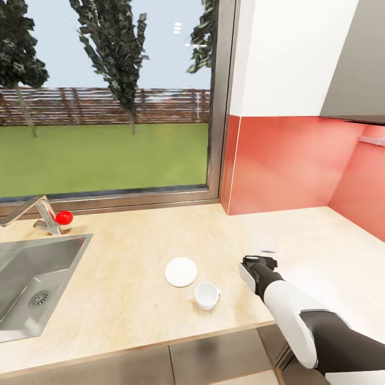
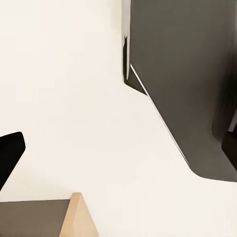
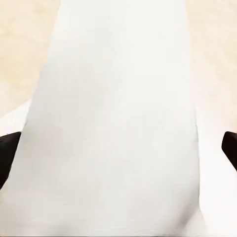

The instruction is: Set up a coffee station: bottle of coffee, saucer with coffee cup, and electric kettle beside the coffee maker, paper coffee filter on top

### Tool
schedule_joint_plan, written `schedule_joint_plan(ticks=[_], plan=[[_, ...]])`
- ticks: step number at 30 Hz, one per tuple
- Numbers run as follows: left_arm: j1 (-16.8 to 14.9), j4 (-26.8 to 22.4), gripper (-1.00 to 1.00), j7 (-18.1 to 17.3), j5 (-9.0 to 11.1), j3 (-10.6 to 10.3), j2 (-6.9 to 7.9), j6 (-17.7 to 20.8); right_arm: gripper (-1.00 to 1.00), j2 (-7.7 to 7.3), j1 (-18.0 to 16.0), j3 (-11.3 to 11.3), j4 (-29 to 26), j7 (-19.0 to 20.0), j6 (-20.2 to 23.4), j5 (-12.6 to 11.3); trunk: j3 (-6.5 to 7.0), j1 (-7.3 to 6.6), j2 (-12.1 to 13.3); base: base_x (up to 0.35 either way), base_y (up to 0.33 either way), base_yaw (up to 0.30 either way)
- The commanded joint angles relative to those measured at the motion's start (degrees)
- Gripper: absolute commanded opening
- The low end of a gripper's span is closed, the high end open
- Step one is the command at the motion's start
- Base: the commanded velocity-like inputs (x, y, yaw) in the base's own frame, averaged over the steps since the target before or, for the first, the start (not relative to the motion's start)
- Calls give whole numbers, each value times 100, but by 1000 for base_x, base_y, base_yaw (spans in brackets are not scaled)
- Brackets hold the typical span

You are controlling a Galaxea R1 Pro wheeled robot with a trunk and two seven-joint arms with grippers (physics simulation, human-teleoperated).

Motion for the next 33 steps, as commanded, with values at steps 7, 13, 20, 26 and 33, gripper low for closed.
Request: schedule_joint_plan(ticks=[7, 13, 20, 26, 33], plan=[[-5, 12, 100, -2, 1, 0, 1, -34, 100, -10, -3, -34, 9, -25, 37, -1, -11, 3, -11, 0, 0, 0], [-5, 12, 100, -2, 1, 0, 1, -34, -100, -10, -3, -36, 10, -25, 37, -3, -11, 3, -11, 0, 0, 0], [-5, 12, 100, -2, 1, 0, 1, -34, -100, -10, -3, -36, 8, -25, 37, -4, -11, 3, -11, 0, 0, 0], [-5, 12, 100, -2, 1, 0, 1, -34, -100, -3, -3, -36, 8, -25, 37, -4, -11, 3, -11, 0, 0, 0], [-5, 12, 100, -2, 1, 0, 1, -34, -100, -2, -3, -36, 8, -25, 37, -4, -11, 3, -11, 0, 0, 0]])
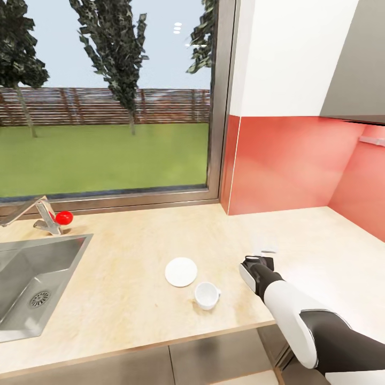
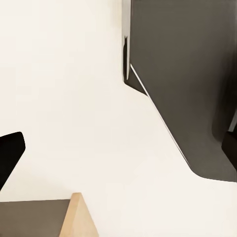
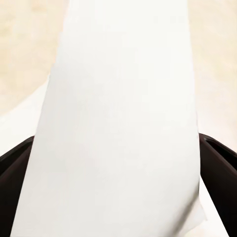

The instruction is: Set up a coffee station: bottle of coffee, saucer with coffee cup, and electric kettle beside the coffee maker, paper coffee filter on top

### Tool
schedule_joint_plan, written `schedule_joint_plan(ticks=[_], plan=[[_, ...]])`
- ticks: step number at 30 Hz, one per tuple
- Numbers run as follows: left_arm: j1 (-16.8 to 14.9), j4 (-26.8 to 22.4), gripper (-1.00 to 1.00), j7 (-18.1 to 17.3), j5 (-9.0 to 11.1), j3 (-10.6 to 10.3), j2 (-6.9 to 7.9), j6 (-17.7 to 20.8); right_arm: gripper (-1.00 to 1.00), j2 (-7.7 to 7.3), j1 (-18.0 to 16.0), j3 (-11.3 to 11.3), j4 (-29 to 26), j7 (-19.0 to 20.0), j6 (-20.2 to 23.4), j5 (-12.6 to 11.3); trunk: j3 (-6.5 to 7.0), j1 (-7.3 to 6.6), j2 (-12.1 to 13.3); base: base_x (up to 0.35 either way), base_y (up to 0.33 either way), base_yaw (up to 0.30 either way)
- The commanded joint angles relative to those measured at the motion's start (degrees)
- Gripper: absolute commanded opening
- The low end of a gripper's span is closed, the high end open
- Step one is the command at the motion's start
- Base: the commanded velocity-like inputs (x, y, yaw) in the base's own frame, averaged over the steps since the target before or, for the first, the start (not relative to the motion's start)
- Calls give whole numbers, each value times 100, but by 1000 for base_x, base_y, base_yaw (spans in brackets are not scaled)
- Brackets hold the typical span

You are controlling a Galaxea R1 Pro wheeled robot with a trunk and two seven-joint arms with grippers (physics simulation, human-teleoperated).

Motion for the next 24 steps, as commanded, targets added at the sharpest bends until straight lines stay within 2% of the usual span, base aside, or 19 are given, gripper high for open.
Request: schedule_joint_plan(ticks=[1, 14, 21, 24], plan=[[-5, 12, 100, -2, 1, 0, 0, -34, -100, 3, -2, -21, -7, -14, 29, -29, -11, 4, -11, 0, 0, 0], [-5, 12, 100, -18, -3, 0, 0, -34, -100, 57, -2, -31, -198, -14, 37, -37, -11, 4, -11, 0, 0, 0], [-5, 0, 100, -20, -7, 0, 0, -34, -100, 92, -2, -21, -1301, 0, 80, -46, -11, 4, -11, 0, 0, 0], [-5, -4, 100, -24, -7, 0, 0, -34, -100, 197, -2, -15, -1565, 15, 92, -45, -11, 4, -11, 0, 0, 0]])
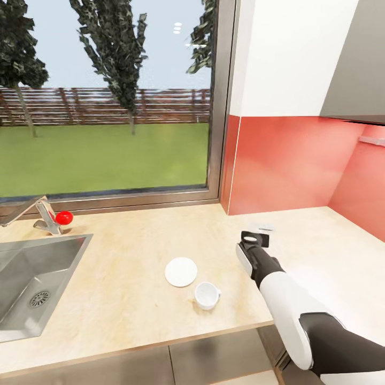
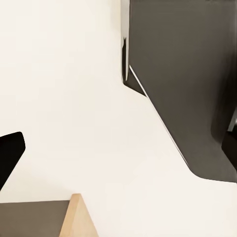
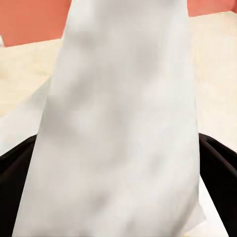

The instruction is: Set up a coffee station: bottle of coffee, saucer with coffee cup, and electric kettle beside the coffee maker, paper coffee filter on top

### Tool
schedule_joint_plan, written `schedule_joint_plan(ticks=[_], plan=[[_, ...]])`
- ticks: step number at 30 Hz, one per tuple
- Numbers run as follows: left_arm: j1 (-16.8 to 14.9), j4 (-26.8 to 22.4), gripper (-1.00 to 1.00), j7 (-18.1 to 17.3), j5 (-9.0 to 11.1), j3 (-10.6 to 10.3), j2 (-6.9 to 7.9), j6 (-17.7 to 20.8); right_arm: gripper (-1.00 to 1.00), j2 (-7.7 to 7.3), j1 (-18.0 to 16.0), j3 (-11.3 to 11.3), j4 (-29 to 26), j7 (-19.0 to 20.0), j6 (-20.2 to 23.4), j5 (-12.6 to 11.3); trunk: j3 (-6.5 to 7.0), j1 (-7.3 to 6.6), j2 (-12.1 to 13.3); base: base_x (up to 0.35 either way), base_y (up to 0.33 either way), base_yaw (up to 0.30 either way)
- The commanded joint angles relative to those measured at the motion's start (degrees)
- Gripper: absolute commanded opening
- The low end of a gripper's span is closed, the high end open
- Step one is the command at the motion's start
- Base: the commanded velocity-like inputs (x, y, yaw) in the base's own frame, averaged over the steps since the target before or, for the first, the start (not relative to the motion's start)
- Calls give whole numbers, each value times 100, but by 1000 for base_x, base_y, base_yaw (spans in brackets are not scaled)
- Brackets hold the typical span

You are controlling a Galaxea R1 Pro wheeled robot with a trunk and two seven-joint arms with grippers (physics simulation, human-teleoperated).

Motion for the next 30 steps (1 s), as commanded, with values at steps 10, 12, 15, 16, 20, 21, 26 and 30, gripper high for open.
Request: schedule_joint_plan(ticks=[10, 12, 15, 16, 20, 21, 26, 30], plan=[[-5, 10, 100, -34, -21, -13, 9, -102, -100, 249, -3, 66, -1652, 1608, 455, 1, -11, 4, -11, 0, 0, 0], [-5, 18, 100, -35, -12, -9, 12, -93, -100, 250, -3, 66, -1864, 1992, 723, 1, -11, 4, -11, 0, 0, 0], [5, 26, 100, -19, -12, -1, 45, -48, -100, 250, -3, 67, -2022, 2681, 925, 1, -11, 4, -11, 0, 0, 0], [14, 27, 100, -7, -14, 0, 54, -40, -100, 250, -3, 67, -2043, 2806, 942, 1, -11, 4, -11, 0, 0, 0], [94, 28, 100, 14, -26, -17, 80, -28, -100, 248, -3, 67, -2336, 3011, 971, 1, -11, 4, -11, 0, 0, 0], [98, 28, 100, 14, -28, -19, 81, -27, -100, 247, -3, 68, -2369, 3024, 975, 1, -11, 4, -11, 0, 0, 0], [110, 0, 100, 18, -13, -1, 58, -82, -100, 232, -3, 128, -2500, 3390, 1367, 1, -11, 4, -11, -78, 0, 0], [110, -14, 100, 18, 7, 8, 61, -90, -100, 240, -3, 136, -2463, 3400, 1377, 1, -11, 4, -11, -328, 19, 0]])
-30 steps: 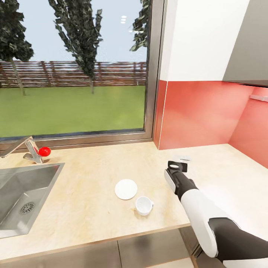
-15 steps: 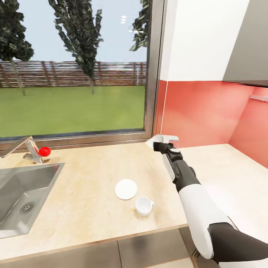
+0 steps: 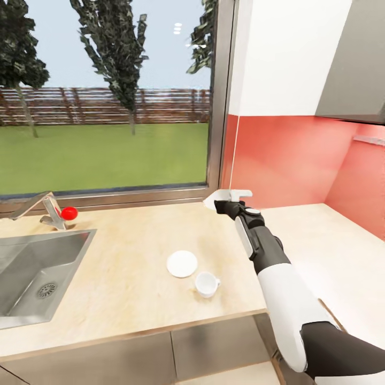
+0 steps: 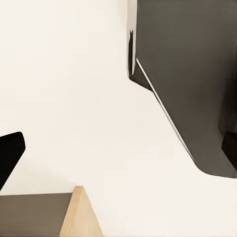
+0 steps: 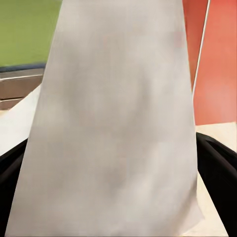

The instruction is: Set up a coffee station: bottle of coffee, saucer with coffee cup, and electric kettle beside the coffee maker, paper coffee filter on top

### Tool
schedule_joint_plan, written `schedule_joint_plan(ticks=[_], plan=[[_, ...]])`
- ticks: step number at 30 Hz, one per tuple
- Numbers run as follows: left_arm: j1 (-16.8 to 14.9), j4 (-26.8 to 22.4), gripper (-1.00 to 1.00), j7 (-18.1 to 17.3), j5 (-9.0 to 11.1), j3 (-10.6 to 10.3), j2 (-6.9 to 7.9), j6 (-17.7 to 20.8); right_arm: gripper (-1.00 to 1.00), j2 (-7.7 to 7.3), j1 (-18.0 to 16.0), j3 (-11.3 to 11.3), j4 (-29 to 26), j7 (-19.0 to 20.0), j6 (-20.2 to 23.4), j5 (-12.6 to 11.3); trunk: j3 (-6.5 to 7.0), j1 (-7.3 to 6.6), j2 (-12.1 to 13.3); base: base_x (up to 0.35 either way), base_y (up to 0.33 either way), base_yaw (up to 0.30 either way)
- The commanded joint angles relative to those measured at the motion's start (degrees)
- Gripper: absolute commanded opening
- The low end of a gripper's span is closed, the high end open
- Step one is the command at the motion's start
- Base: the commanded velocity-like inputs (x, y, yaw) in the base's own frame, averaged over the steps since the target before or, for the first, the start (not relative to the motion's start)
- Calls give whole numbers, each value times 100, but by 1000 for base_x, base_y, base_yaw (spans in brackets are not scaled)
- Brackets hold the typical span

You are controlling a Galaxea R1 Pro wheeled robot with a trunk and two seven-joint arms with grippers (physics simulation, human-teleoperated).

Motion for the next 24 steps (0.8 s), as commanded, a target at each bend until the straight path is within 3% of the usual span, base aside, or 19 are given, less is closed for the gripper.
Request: schedule_joint_plan(ticks=[1, 7, 24], plan=[[-5, 12, 100, -2, 1, 1, 2, -31, -100, 3, -4, -2, -3, 5, 30, -3, -11, 0, -13, -335, 66, 0], [-5, 2, 100, -2, 2, 2, 6, -24, -100, 6, -4, 2, -1, 7, 30, -3, -11, 0, -13, -334, 113, 70], [-5, 1, 100, -2, 2, 2, 12, -22, -100, 20, -4, 7, -9, 13, 27, -3, 59, 0, -13, -290, 218, 243]])
